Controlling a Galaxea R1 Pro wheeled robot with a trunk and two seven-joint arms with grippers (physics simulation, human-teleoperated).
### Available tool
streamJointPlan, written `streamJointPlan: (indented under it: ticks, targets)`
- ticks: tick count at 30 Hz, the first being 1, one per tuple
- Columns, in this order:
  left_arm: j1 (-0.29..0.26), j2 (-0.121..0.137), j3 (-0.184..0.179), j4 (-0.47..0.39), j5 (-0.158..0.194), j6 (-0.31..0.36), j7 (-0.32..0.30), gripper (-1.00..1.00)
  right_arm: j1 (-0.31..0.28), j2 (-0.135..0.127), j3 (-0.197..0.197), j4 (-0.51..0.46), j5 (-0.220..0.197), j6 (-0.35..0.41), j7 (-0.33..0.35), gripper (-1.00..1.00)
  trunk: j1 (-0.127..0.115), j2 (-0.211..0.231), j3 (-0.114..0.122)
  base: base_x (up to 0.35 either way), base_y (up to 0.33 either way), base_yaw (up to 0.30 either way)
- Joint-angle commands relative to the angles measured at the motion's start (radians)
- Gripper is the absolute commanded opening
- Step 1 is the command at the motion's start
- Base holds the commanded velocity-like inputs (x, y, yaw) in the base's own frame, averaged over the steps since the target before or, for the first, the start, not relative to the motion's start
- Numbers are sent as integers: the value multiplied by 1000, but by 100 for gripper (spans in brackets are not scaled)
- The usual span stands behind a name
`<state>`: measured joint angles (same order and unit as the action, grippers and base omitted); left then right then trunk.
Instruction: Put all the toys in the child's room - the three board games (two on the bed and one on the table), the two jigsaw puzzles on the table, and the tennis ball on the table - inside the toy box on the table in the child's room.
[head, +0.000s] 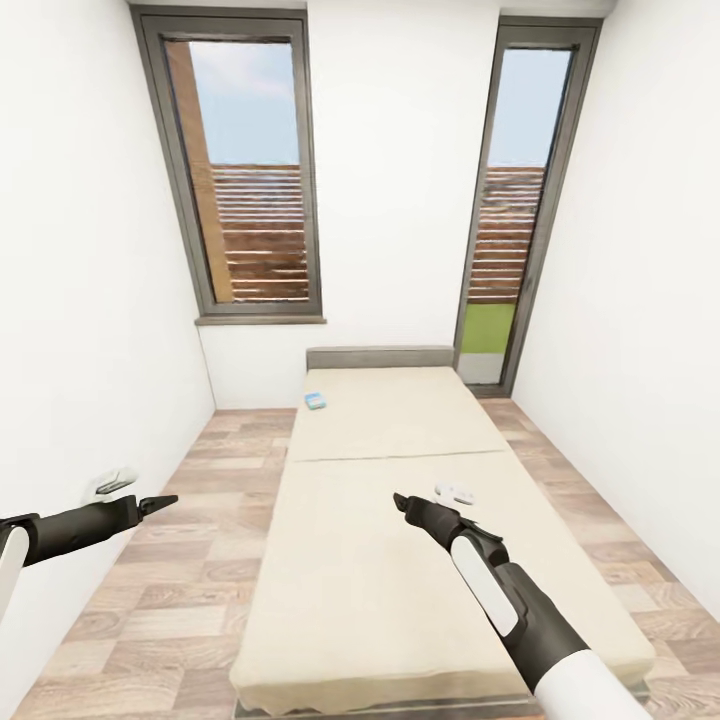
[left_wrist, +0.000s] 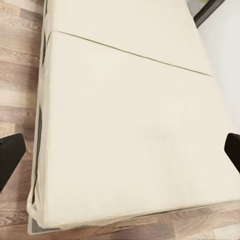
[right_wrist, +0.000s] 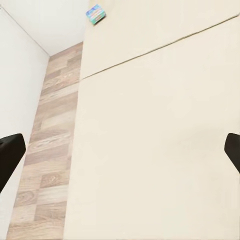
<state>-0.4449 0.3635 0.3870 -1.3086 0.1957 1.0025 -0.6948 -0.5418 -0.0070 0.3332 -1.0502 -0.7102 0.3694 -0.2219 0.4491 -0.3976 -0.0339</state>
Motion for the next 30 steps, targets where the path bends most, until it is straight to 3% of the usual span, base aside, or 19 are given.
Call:
streamJointPlan:
  ticks: [1, 30]
  targets:
    - [-1, 0, 1, 0, 0, 5, -3, 100, -1, 0, 3, -2, -9, 2, -10, 100, 1, -2, -2, 153, 164, 0]
    - [-1, 0, 1, 0, 0, 5, -3, 100, -1, 2, 4, -1, -9, 2, -10, 100, 1, -2, -2, 140, 99, 0]
